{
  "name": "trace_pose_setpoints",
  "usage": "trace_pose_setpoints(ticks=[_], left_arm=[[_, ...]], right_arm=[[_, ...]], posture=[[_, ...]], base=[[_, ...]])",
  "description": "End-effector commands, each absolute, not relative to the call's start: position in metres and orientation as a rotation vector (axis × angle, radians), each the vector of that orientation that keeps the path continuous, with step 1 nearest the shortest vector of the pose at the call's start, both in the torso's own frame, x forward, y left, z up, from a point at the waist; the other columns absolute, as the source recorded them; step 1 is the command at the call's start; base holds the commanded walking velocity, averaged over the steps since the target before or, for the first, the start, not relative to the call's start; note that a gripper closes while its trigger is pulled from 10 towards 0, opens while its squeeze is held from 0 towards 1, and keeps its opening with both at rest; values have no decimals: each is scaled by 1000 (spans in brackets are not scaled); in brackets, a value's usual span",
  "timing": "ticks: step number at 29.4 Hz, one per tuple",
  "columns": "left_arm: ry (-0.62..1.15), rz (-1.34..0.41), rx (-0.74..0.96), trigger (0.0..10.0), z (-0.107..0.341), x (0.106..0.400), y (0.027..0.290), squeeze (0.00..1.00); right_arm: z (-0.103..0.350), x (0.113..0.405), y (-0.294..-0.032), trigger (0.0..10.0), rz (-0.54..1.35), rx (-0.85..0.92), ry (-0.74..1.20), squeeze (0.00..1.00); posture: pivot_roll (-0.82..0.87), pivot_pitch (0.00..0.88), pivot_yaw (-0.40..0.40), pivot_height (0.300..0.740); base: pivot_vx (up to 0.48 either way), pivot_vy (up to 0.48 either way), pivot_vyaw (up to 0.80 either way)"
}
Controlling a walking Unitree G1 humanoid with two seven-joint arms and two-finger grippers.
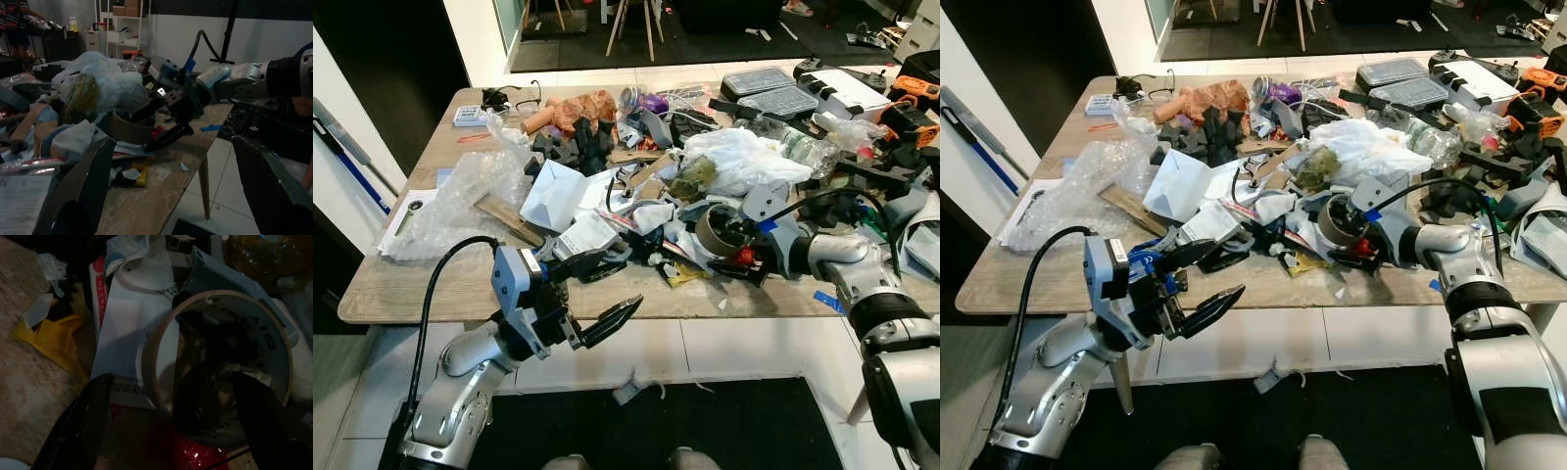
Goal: Picking trash to rubbish bin
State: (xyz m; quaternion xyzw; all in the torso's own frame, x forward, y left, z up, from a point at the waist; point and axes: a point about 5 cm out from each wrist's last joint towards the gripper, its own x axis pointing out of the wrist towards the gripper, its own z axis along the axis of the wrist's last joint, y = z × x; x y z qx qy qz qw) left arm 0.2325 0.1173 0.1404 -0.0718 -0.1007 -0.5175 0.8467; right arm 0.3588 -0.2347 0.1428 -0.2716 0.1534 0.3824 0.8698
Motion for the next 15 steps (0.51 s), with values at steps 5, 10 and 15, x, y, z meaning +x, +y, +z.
trace_pose_setpoints(ticks=[5, 10, 15], left_arm=[[-184, -1107, -140, 10000, 140, 229, 120, 0], [-185, -1106, -138, 10000, 140, 229, 120, 0], [-185, -1107, -139, 10000, 141, 228, 119, 0]], right_arm=[[143, 363, -229, 10000, 787, -655, 326, 0], [143, 364, -228, 0, 782, -680, 335, 0], [142, 364, -227, 0, 783, -694, 335, 0]], posture=[[91, 83, 62, 740], [93, 84, 61, 740], [92, 87, 59, 740]], base=[[0, 0, 0], [0, 0, 0], [0, 0, 0]])
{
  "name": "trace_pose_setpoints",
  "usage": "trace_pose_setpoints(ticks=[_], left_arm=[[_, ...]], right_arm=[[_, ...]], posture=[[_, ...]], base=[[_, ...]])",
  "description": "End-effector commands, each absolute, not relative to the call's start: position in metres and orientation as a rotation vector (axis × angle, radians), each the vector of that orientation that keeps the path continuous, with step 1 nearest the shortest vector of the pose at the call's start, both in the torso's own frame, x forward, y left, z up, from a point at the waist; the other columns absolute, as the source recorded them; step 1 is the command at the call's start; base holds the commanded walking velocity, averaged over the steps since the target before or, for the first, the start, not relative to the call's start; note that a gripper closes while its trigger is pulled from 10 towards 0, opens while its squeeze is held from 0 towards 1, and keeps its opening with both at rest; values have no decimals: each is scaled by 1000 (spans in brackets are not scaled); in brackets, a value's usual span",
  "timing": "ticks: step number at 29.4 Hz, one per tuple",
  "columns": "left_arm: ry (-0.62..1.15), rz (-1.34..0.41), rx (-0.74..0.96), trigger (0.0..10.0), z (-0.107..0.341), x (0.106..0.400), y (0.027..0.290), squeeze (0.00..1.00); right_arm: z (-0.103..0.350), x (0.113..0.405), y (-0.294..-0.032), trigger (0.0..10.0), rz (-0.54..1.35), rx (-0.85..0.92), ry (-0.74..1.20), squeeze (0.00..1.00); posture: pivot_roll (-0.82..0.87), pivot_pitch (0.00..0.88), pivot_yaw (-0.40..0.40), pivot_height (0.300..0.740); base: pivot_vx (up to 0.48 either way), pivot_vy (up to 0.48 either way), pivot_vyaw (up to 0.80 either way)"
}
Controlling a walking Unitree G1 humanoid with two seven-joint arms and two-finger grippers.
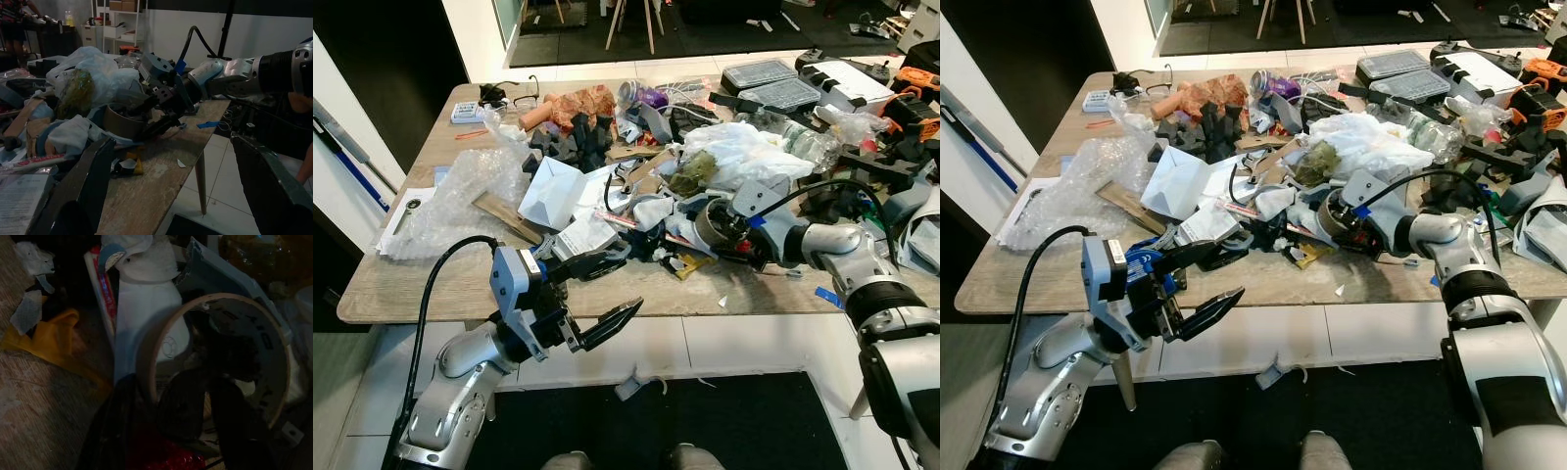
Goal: Picking trash to rubbish bin
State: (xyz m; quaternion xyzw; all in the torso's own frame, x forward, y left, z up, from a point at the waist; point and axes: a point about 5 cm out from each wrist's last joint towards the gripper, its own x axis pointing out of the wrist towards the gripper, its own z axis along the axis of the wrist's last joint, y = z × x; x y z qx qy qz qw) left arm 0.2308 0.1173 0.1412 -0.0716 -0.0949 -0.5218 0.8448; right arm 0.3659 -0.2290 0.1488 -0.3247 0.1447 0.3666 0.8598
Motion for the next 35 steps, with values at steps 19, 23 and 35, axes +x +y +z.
trace_pose_setpoints(ticks=[19, 23, 35], left_arm=[[-181, -1104, -150, 10000, 139, 230, 117, 0], [-181, -1103, -152, 10000, 139, 231, 116, 0], [-188, -1093, -163, 10000, 138, 233, 112, 0]], right_arm=[[172, 374, -229, 0, 714, -650, 182, 0], [208, 383, -221, 0, 677, -483, -29, 0], [217, 380, -201, 0, 779, -364, -168, 0]], posture=[[80, 64, 53, 740], [76, 56, 49, 740], [61, 42, 33, 740]], base=[[0, 0, 0], [0, 0, 0], [0, 0, 0]])
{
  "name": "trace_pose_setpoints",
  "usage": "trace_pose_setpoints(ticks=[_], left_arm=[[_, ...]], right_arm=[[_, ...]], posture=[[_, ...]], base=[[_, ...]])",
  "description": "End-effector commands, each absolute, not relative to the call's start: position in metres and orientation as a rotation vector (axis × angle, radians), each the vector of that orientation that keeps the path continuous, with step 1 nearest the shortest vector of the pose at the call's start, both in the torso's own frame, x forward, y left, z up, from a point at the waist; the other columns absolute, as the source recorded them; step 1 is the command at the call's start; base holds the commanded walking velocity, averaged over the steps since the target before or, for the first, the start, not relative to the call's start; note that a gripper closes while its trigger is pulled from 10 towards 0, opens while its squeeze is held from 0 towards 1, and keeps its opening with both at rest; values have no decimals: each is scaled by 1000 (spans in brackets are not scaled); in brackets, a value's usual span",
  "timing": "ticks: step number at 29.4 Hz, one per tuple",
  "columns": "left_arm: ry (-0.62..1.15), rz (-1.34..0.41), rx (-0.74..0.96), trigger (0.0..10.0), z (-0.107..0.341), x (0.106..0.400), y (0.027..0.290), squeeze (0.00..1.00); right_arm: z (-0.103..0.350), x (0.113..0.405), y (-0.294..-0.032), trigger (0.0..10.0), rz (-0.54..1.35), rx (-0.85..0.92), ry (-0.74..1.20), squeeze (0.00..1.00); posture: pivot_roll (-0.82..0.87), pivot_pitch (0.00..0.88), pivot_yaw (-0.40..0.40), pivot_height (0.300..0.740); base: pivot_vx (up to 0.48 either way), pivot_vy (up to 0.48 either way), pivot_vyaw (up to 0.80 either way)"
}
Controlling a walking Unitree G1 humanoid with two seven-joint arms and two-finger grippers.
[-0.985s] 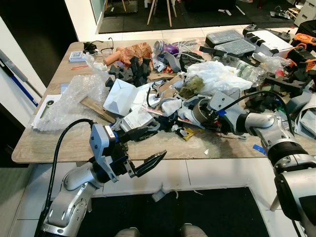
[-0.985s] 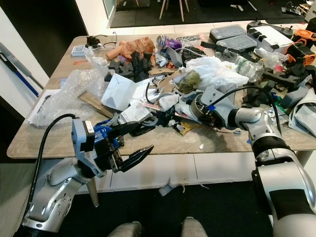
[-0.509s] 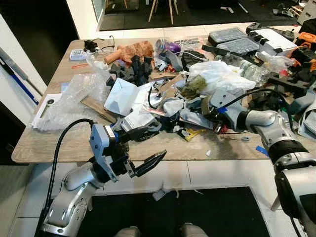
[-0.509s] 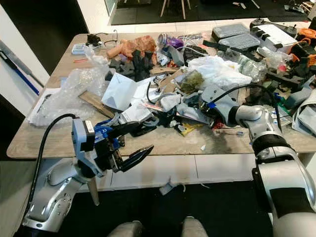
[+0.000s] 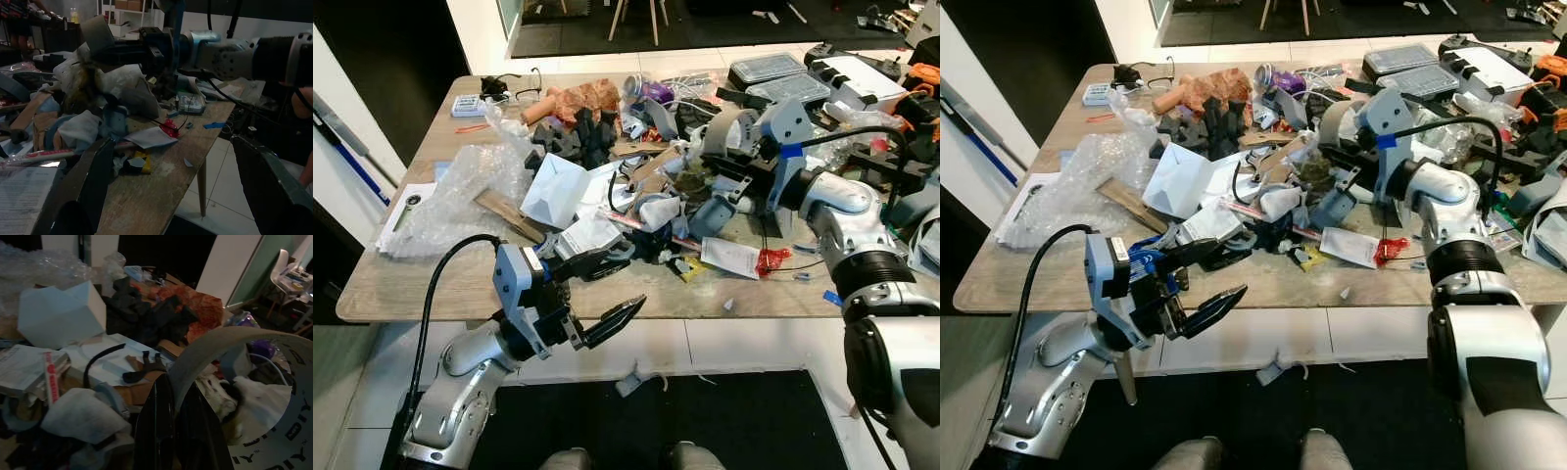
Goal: Picking trash to rubbish bin
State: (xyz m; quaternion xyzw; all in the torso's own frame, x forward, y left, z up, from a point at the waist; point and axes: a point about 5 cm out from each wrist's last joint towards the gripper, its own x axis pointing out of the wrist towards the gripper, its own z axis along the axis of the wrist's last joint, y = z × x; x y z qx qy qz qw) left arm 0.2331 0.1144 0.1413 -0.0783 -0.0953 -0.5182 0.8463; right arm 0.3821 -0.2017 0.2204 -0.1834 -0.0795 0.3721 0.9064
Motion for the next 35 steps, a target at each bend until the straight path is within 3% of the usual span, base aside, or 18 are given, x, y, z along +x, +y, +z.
trace_pose_setpoints(ticks=[1, 11, 24, 26, 28, 29, 35], left_arm=[[-188, -1094, -164, 10000, 138, 233, 111, 0], [-200, -1081, -170, 10000, 139, 235, 110, 0], [-213, -1064, -172, 10000, 139, 237, 110, 0], [-215, -1061, -173, 10000, 138, 238, 110, 0], [-217, -1055, -175, 10000, 137, 239, 111, 0], [-219, -1049, -177, 10000, 137, 240, 111, 0], [-214, -1038, -202, 10000, 135, 241, 111, 0]], right_arm=[[217, 380, -200, 0, 787, -347, -174, 0], [238, 375, -186, 0, 859, -103, -334, 0], [222, 358, -184, 0, 903, -19, -313, 0], [220, 351, -178, 0, 926, 60, -317, 0], [218, 344, -173, 4824, 944, 138, -317, 0], [216, 342, -171, 9686, 949, 157, -313, 0], [208, 327, -158, 10000, 1004, 260, -288, 0]], posture=[[61, 43, 30, 740], [53, 48, 16, 740], [42, 44, 9, 740], [36, 40, 5, 740], [37, 38, -1, 740], [37, 38, -1, 740], [29, 32, -2, 740]], base=[[0, 0, 0], [0, 0, 0], [0, 0, 0], [0, 0, 0], [0, 0, 0], [0, 0, 0], [0, 0, 0]])
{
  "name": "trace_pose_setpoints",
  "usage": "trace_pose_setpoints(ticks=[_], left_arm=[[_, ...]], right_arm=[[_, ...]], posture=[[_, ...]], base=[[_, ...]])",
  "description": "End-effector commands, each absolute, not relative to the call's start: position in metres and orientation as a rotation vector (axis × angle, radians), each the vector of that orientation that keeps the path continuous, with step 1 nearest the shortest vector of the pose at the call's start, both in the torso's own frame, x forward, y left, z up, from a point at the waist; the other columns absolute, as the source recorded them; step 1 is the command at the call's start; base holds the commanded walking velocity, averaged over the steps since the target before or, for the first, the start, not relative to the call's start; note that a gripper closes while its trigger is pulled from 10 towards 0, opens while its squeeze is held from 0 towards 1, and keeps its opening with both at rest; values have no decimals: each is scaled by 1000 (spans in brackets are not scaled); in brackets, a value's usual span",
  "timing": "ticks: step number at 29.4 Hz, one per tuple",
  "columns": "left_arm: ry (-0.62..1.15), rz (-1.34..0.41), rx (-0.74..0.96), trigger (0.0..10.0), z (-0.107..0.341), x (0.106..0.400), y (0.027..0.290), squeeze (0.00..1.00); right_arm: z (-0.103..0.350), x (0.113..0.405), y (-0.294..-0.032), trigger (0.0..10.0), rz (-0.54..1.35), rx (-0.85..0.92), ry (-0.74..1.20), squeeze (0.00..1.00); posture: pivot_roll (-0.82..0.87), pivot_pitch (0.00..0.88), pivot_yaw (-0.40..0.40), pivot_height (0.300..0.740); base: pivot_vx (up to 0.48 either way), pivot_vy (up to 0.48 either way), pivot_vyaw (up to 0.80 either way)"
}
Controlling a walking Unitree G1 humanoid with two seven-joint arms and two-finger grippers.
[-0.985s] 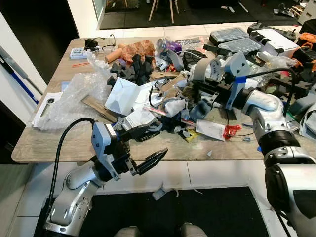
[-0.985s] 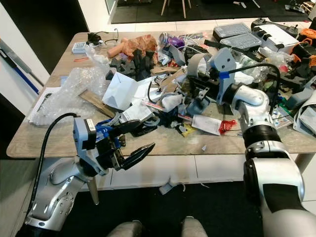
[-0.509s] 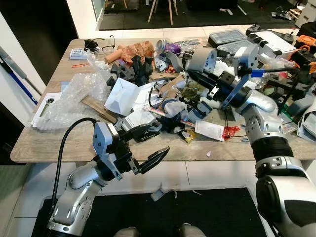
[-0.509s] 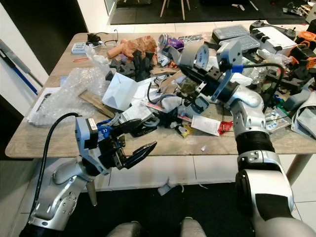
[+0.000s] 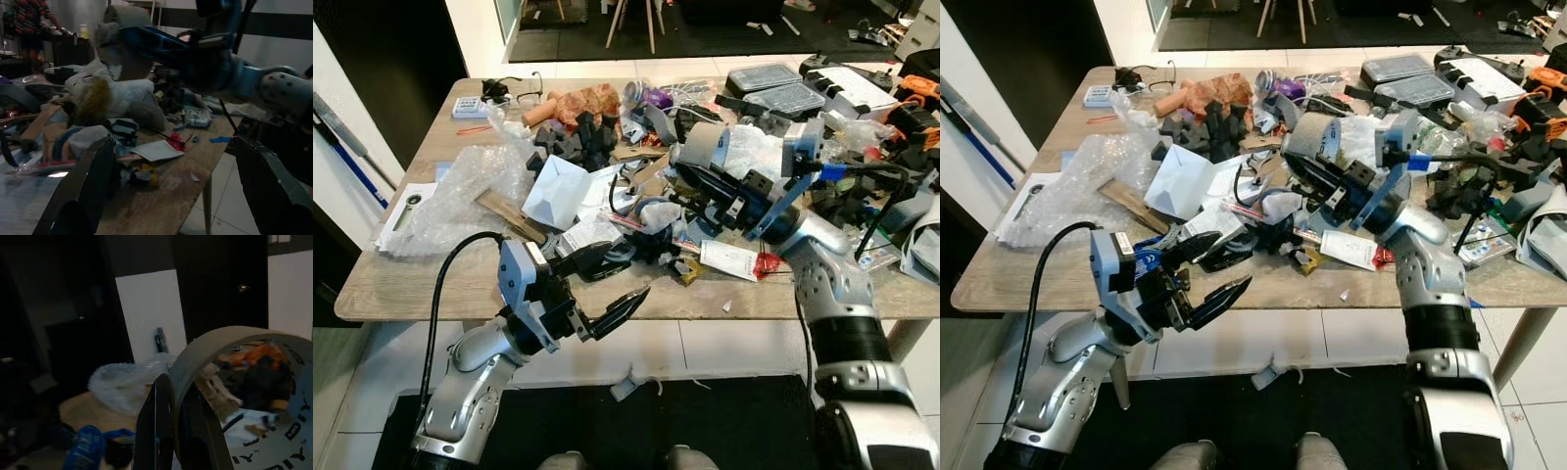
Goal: Picking trash to rubbish bin
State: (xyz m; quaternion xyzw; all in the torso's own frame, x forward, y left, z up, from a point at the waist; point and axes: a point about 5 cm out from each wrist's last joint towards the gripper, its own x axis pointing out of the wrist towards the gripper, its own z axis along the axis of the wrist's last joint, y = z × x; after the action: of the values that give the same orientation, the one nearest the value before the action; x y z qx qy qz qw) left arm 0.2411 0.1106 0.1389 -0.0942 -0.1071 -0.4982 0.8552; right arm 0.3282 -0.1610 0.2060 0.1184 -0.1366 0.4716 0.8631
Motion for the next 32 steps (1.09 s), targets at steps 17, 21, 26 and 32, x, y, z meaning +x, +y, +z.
trace_pose_setpoints(ticks=[17, 21, 26, 32], left_arm=[[-225, -1002, -187, 10000, 132, 242, 112, 0], [-224, -994, -183, 10000, 132, 243, 112, 0], [-218, -987, -181, 10000, 131, 244, 112, 0], [-211, -984, -182, 10000, 130, 244, 112, 0]], right_arm=[[194, 308, -138, 10000, 1012, 371, -221, 0], [192, 311, -139, 10000, 969, 327, -215, 0], [192, 312, -139, 10000, 958, 311, -211, 0], [189, 315, -137, 10000, 935, 279, -200, 0]], posture=[[28, 21, -17, 740], [26, 20, -18, 740], [28, 14, -22, 740], [28, 7, -24, 740]], base=[[0, 0, 0], [0, 0, 0], [0, 0, 0], [0, 0, 0]])
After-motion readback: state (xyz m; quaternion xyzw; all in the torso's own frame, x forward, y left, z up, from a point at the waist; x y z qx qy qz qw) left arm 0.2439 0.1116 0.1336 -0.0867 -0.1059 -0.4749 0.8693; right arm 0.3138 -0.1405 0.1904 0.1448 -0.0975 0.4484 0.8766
